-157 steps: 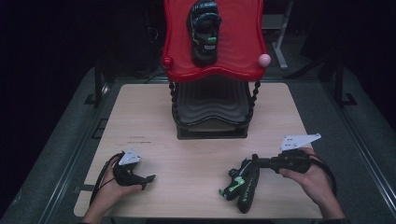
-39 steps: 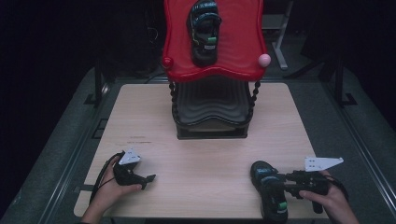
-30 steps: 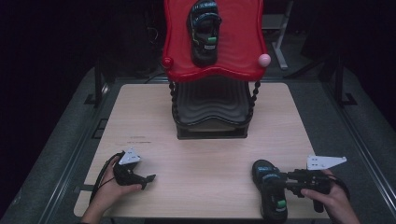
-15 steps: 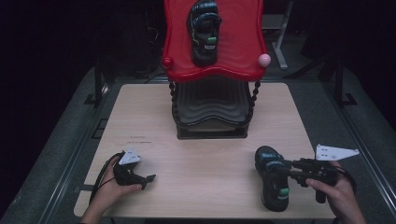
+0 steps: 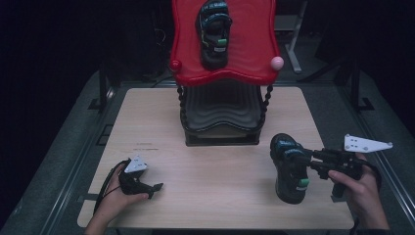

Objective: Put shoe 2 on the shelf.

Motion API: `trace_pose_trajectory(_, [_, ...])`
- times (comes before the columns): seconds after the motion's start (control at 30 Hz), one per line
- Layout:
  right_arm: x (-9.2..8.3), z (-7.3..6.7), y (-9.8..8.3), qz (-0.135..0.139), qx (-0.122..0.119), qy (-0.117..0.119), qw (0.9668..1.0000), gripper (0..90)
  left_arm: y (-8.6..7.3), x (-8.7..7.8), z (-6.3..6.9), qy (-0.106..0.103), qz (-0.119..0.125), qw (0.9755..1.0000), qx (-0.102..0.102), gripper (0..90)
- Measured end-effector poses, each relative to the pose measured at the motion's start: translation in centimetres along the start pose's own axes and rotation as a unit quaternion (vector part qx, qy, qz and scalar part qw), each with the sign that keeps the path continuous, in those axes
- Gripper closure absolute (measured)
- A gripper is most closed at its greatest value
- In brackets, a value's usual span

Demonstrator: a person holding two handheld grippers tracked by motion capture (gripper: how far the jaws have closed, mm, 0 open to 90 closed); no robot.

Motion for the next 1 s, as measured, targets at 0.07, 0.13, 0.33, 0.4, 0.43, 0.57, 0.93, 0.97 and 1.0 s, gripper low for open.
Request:
trace_pose_trajectory(0.07, [-0.2, 0.1, 0.9, 0.009, -0.002, -0.001, 1.0, 67.3, 0.0, 0.0, 0.0, 0.0, 0.0, 1.0, 0.0, 0.0])
trace_pose_trajectory(0.13, [-0.4, 0.2, 1.9, 0.018, -0.007, -0.005, 0.9998, 67.4, 0.0, 0.0, 0.0, 0.0, 0.0, 1.0, 0.0, 0.0])
trace_pose_trajectory(0.33, [-1.0, 0.3, 5.1, 0.043, -0.022, -0.013, 0.9987, 67.4, 0.0, 0.0, 0.0, 0.0, 0.002, 1.0, -0.001, 0.0])
trace_pose_trajectory(0.4, [-1.1, 0.3, 6.1, 0.051, -0.026, -0.014, 0.9983, 67.4, 0.0, 0.0, 0.0, 0.0, 0.002, 1.0, -0.001, 0.0])
trace_pose_trajectory(0.43, [-1.1, 0.3, 6.6, 0.054, -0.028, -0.014, 0.998, 67.5, 0.0, 0.0, 0.0, 0.0, 0.001, 1.0, -0.001, 0.0])
trace_pose_trajectory(0.57, [-1.4, 0.3, 8.7, 0.072, -0.034, -0.015, 0.9967, 67.4, 0.0, 0.0, 0.0, 0.001, 0.002, 1.0, -0.001, 0.0])
trace_pose_trajectory(0.93, [-2.8, 0.7, 13.1, 0.121, -0.047, -0.028, 0.9911, 67.6, 0.0, 0.0, 0.0, -0.001, 0.001, 1.0, -0.001, 0.0])
trace_pose_trajectory(0.97, [-3.0, 0.8, 13.5, 0.126, -0.048, -0.029, 0.9904, 67.6, 0.0, 0.0, 0.0, 0.0, 0.0, 1.0, -0.001, 0.0])
trace_pose_trajectory(1.0, [-3.2, 0.9, 13.9, 0.131, -0.047, -0.032, 0.9897, 67.7, 0.0, 0.0, 0.0, 0.0, -0.001, 1.0, 0.0, 0.0])
Point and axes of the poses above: each handheld gripper's, and its own axes: x roughly forward along the jaws, y roughly out of its top, z roughly to its right, the point moved 8 cm from there along x, roughly forward along the jaws, and after that the axes turned 6 degrees about -z, right-handed, at the moved point
